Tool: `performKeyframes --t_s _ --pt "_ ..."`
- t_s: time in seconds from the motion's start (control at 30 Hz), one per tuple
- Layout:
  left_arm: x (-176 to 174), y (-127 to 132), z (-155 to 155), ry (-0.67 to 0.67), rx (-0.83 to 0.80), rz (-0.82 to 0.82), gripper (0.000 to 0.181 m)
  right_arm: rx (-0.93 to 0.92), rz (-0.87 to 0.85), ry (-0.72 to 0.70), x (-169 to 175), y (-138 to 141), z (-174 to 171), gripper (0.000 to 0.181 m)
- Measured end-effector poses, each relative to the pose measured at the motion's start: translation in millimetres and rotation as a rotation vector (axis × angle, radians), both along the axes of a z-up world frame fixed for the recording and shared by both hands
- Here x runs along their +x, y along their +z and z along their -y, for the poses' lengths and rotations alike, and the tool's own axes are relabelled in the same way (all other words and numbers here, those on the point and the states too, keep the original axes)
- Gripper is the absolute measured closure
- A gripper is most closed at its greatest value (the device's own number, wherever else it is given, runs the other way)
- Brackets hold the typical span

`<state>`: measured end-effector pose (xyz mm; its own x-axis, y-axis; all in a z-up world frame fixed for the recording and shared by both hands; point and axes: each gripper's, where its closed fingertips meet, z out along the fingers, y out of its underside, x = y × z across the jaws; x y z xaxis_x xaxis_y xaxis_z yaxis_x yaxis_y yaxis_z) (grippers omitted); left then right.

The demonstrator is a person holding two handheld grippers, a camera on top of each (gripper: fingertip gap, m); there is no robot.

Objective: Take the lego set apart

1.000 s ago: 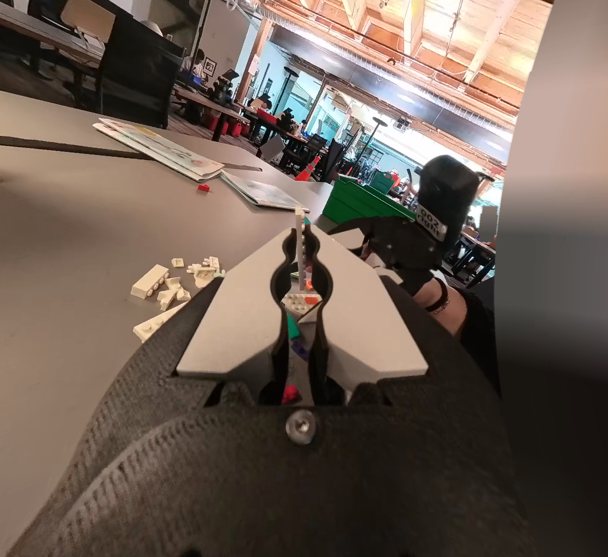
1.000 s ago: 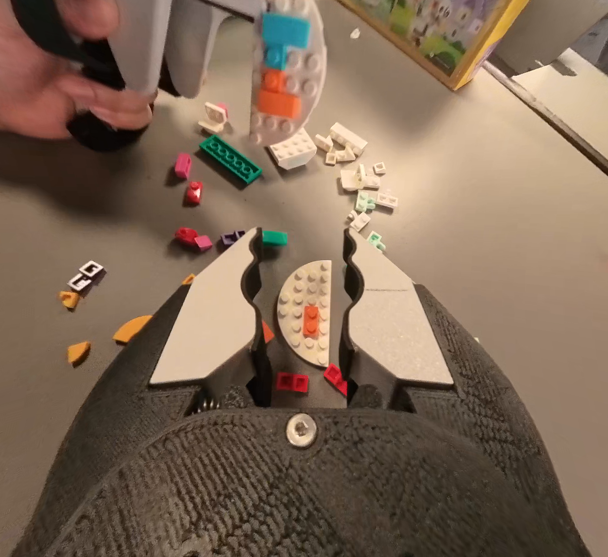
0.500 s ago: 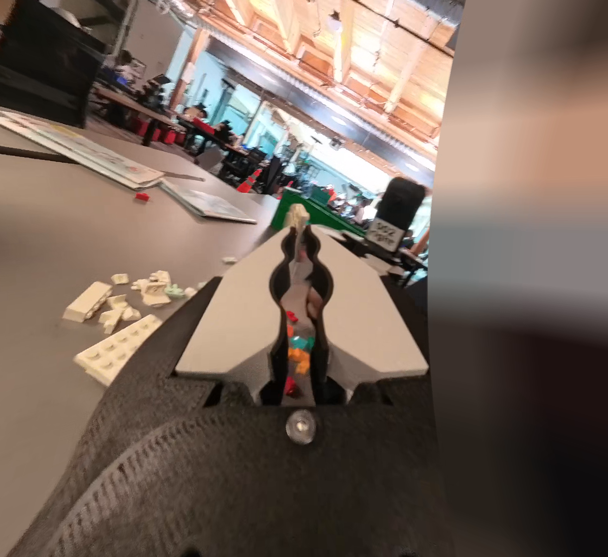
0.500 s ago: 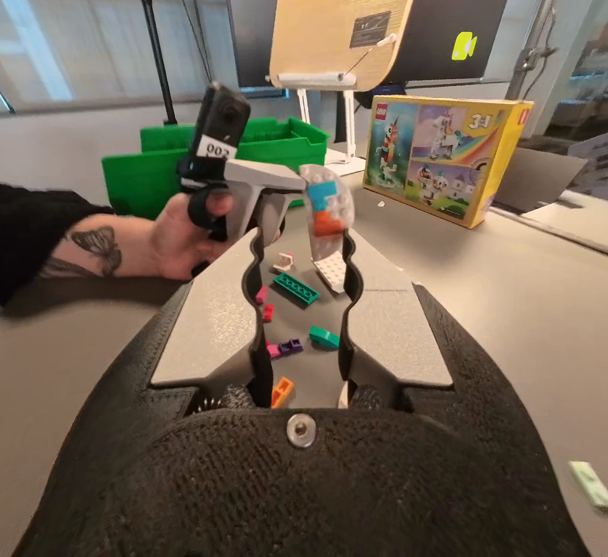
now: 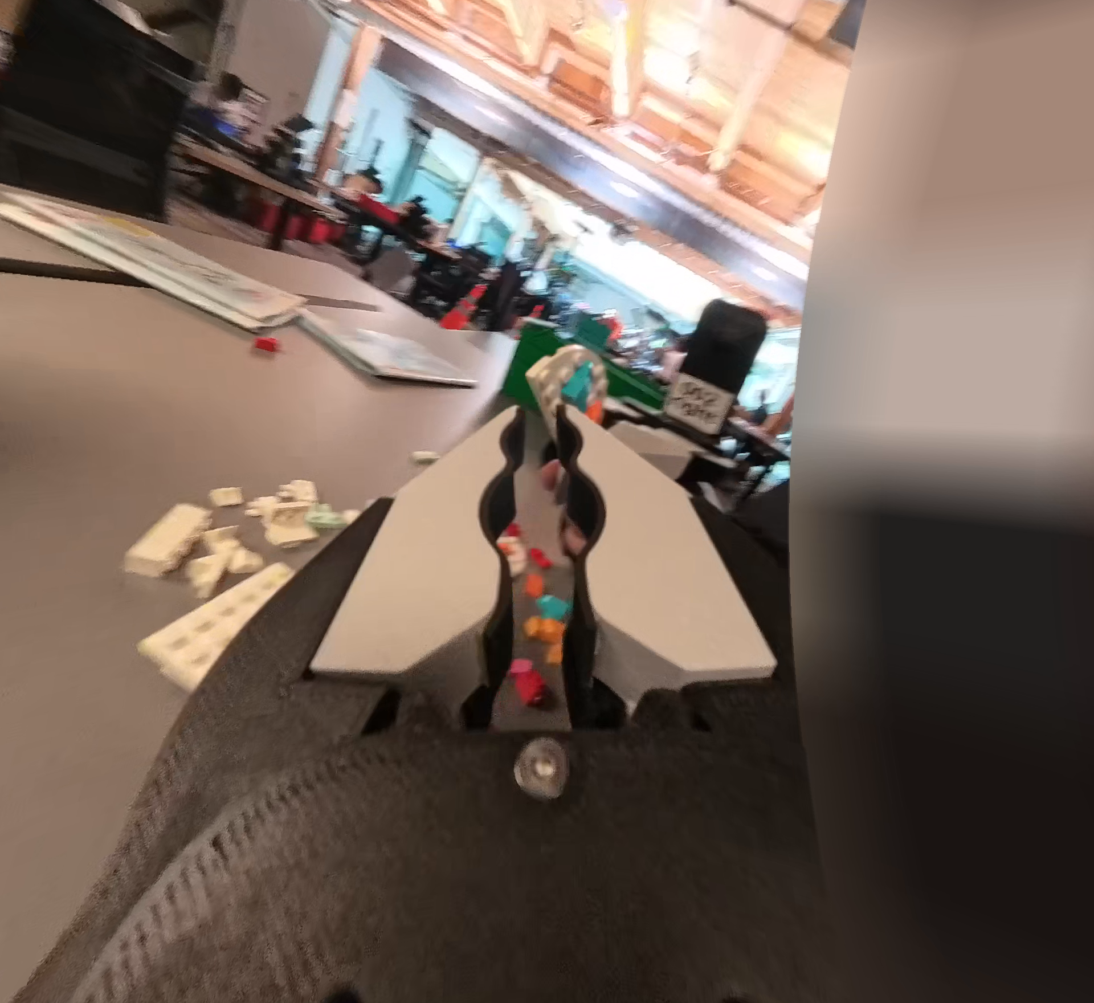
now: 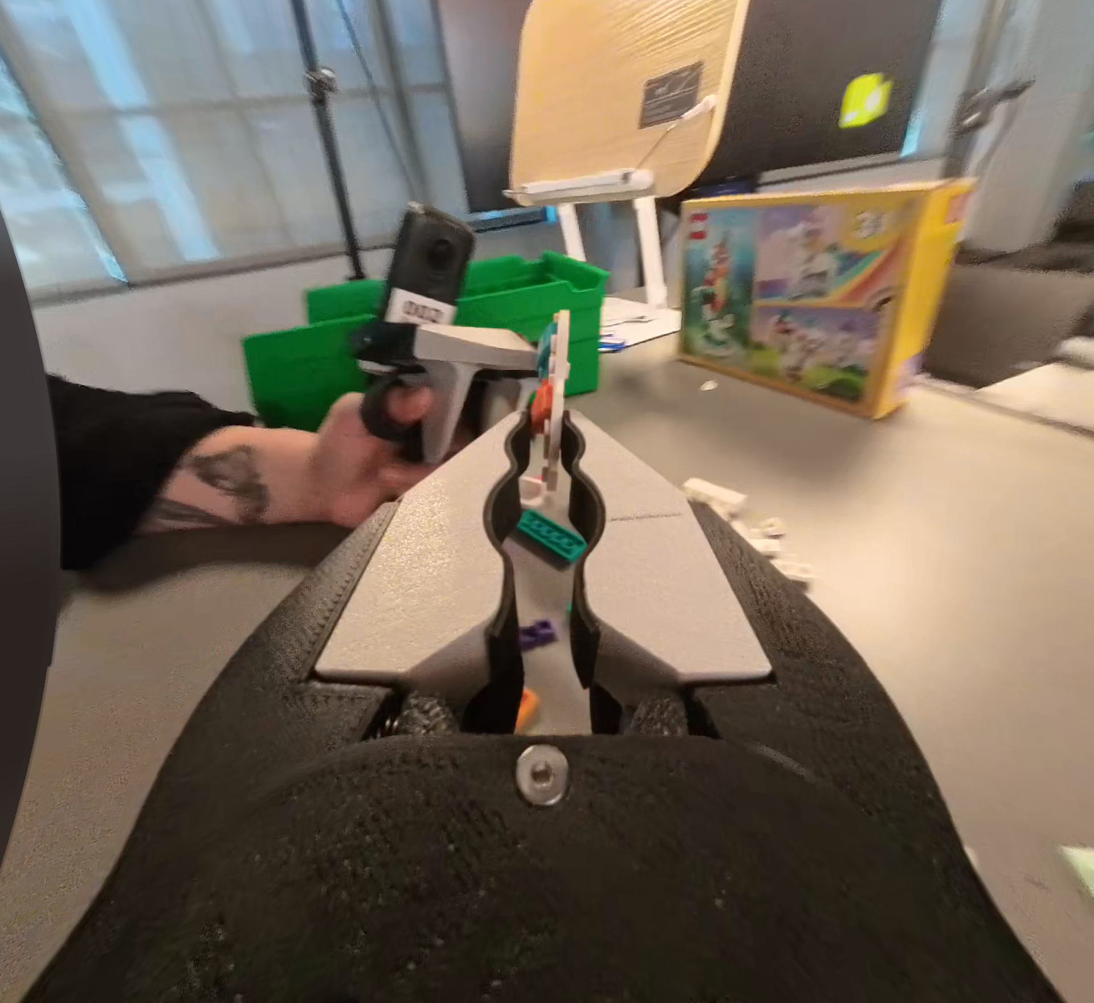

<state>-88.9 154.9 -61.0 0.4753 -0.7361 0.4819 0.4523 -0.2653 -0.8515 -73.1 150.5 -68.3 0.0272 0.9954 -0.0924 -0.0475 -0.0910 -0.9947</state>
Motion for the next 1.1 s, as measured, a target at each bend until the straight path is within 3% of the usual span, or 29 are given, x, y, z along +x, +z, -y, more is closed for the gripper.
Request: performKeyframes --t_s 0.03,0.17,0.37,0.6,0.9,1.1 --pt "-4 -4 -5 0.071 0.001 -0.059 0.167 0.041 0.010 -0.041 1 0 -4 0.173" --pt "-15 -7 -10 0.332 0.145 -0.413 0.159 0.163 0.065 -0.169 4 -2 -16 0.173" --pt "10 -10 2 0.425 0.402 -0.781 0.168 0.244 0.114 -0.174 -2 -10 -11 0.173" --pt "6 -8 2 0.438 0.371 -0.742 0.171 0.373 0.176 -0.200 -7 -15 -5 0.173" --pt "1 -15 -3 0.445 0.319 -0.763 0.169 0.397 0.224 -0.245 -14 -22 -2 0.173" --pt "-2 -27 -9 0.391 0.179 -0.746 0.174 0.422 0.288 -0.269 -13 -31 -7 0.173"
